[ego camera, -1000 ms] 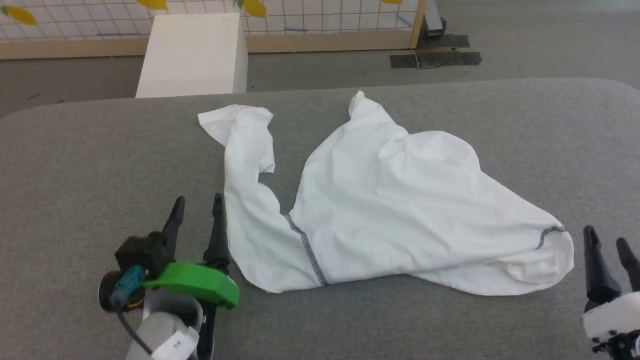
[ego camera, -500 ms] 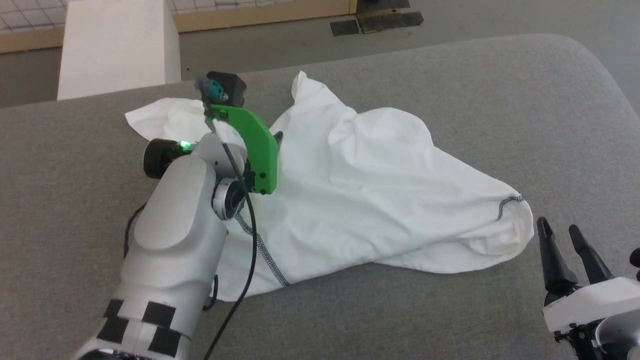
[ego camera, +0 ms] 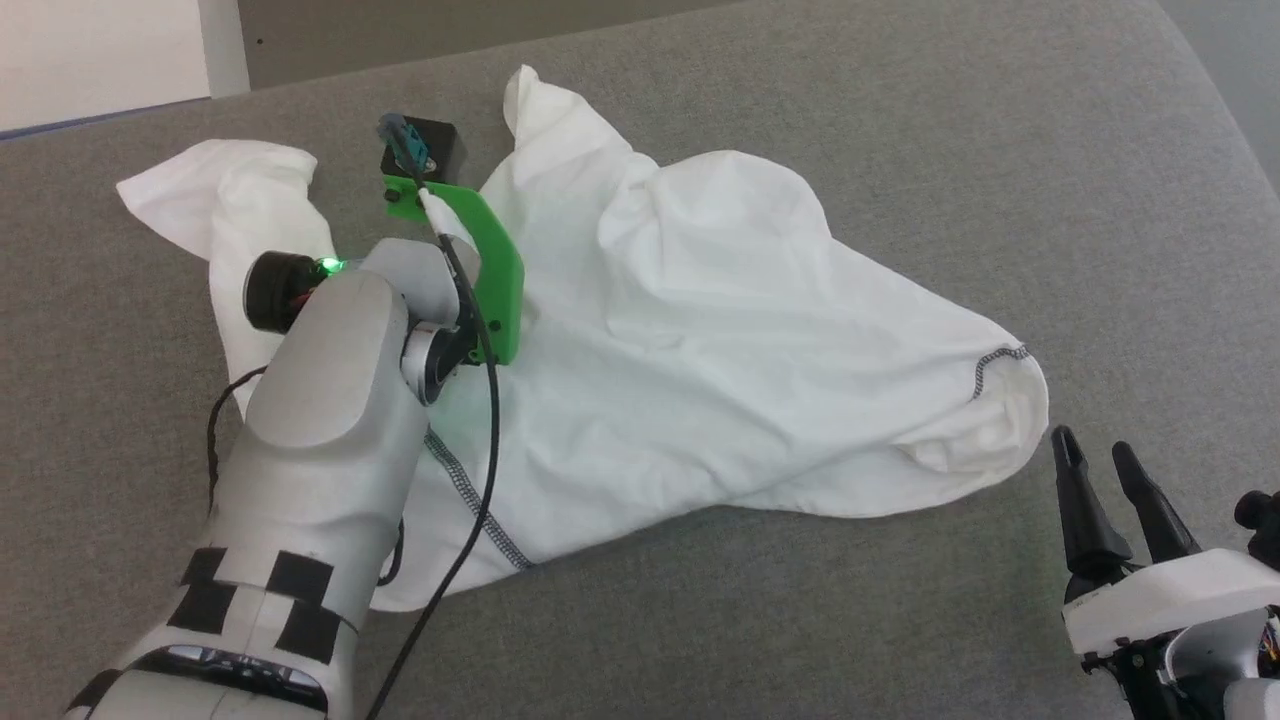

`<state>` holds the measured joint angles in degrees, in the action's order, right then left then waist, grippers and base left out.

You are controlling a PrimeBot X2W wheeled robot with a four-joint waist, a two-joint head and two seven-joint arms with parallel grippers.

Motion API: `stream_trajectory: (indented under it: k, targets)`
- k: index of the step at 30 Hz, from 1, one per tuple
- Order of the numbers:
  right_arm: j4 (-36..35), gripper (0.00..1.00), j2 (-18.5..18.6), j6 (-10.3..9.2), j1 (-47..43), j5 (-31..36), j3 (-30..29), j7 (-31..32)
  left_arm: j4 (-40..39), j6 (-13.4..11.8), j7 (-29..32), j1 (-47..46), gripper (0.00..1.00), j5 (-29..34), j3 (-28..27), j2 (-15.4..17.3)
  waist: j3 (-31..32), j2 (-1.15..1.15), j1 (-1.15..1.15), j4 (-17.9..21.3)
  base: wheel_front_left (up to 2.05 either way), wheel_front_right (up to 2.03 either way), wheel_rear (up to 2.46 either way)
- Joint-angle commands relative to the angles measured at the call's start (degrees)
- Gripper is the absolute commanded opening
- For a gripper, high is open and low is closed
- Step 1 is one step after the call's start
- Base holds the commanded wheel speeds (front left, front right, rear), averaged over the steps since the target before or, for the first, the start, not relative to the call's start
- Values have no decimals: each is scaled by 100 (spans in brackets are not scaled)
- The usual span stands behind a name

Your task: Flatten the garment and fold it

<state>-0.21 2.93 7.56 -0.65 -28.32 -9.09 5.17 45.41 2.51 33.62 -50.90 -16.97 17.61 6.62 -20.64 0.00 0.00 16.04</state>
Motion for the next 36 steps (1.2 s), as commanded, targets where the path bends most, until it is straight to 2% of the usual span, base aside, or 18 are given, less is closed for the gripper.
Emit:
stream_trajectory:
  k: [1, 6, 8, 12, 17, 18, 19, 20, 24, 29, 33, 36]
  targets:
    - [17, 100, -5, -8, 154, 20, 27, -41, 88, -17, -151, 6, 0, -55, -26, -10, -25, 0, 0, -118, 0, 0, 0]
    - [7, 100, -5, -8, 295, 56, 87, -25, -101, -332, -1107, -543, 0, -70, -419, 338, -67, 0, 0, -233, 0, 0, 0]
    - [-8, 100, -5, -8, 351, 81, 111, -9, -97, -592, -1474, -840, 0, -17, -653, 702, -92, 0, 0, -241, 0, 0, 0]
    - [-9, 100, -5, -8, 382, 115, 125, -2, 33, -936, -1463, -911, 0, 80, -848, 1208, -95, 0, 0, -218, 0, 0, 0]
    - [-28, 100, -5, -8, 376, 180, 74, -1, 116, -1279, -1351, -707, 0, 56, -1057, 1557, -85, 0, 0, -297, 0, 0, 0]
    - [-40, 100, -5, -8, 381, 195, 79, 10, 84, -1333, -1358, -659, 10, 32, -1090, 1562, -68, 0, 0, -337, 0, 0, 0]
    - [-51, 100, -5, -8, 383, 209, 80, 22, 51, -1324, -1353, -624, 41, -12, -1105, 1527, -50, 0, 0, -386, 0, 0, 0]
    - [-65, 100, -5, -8, 390, 227, 84, 42, -16, -1286, -1384, -598, 100, -119, -1162, 1463, -34, 0, 0, -442, 0, 0, 0]
    - [-115, 100, -5, -8, 457, 283, 170, 118, -405, -898, -1872, -510, 100, -412, -1259, 1306, 104, 0, 0, -642, 0, 0, 0]
    - [-192, 100, -5, -8, 441, 398, 253, 253, -1263, -313, -3289, 58, 100, -551, -1298, 1267, 419, 0, 0, -897, 0, 0, 0]
    - [-390, 100, -5, -8, 282, 488, 308, 474, -1902, -287, -4009, 1016, 100, -625, -1326, 1058, 654, 0, 0, -1173, 0, 0, 0]
    - [-607, 100, -5, -8, 143, 568, 466, 784, -2359, -398, -4396, 1800, 100, -655, -1334, 856, 787, 0, 0, -1320, 0, 0, 0]
